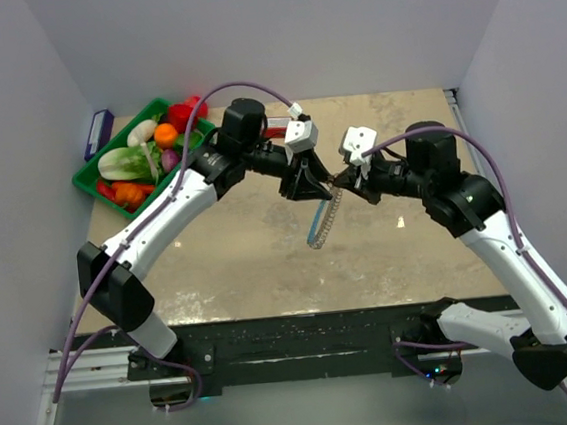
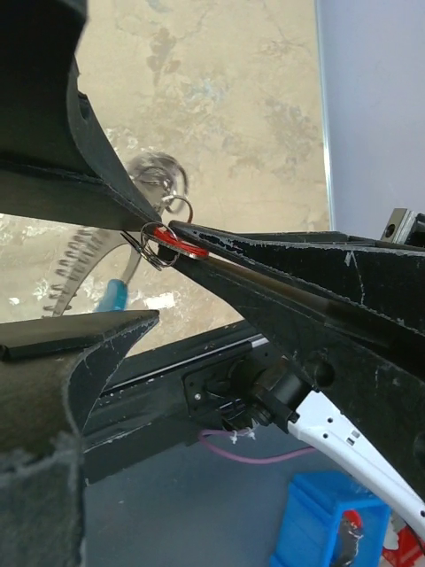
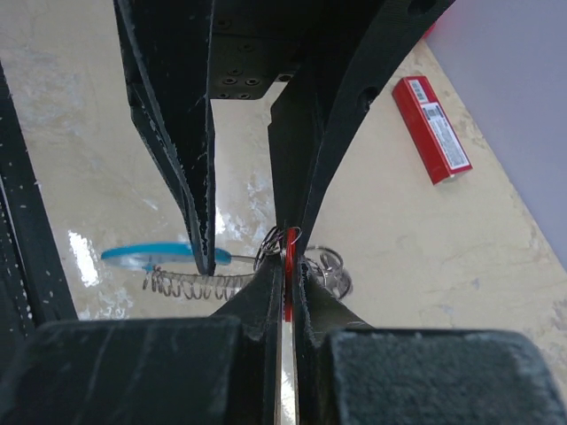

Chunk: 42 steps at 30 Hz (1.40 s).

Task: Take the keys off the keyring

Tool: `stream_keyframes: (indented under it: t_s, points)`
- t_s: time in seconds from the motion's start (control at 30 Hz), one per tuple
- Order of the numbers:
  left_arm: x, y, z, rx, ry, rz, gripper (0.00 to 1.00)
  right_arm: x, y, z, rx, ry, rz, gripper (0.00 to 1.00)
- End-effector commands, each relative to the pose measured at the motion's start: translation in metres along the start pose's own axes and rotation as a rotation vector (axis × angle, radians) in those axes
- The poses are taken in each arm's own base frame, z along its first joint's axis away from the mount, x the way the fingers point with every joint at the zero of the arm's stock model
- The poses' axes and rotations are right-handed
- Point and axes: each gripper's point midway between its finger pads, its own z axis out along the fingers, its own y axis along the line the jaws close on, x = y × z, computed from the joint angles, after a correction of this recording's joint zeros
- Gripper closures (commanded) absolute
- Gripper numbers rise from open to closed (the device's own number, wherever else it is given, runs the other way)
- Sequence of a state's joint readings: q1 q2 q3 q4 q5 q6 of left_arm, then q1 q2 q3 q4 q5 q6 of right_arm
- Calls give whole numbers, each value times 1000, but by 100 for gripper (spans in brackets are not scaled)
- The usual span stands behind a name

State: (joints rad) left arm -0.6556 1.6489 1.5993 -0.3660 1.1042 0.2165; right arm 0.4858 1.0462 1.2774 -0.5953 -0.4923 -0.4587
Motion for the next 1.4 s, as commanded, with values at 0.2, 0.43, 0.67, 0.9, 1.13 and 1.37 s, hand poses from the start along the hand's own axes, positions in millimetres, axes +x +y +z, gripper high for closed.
stream_keyframes:
  t_s: [0.2,0.43,0.67,0.9,1.13,1.37]
  points:
    - [-26,3,-7,-73,1,135,61,-24,-2,-10,5,-74,-38,100]
    - [-30,4,-10,-96,8,162,65,-23,-5,-13,20,-72,-38,100]
    - [-34,4,-15,-120,18,188,64,-20,-5,-13,22,-69,-32,100]
    - [-37,1,-16,-114,17,193,76,-20,-7,-13,29,-71,-28,100]
    - [-32,-1,-10,-95,29,188,83,-22,-8,-12,32,-74,-27,100]
    - [-30,-3,-9,-88,35,189,77,-28,-10,-15,33,-88,-27,100]
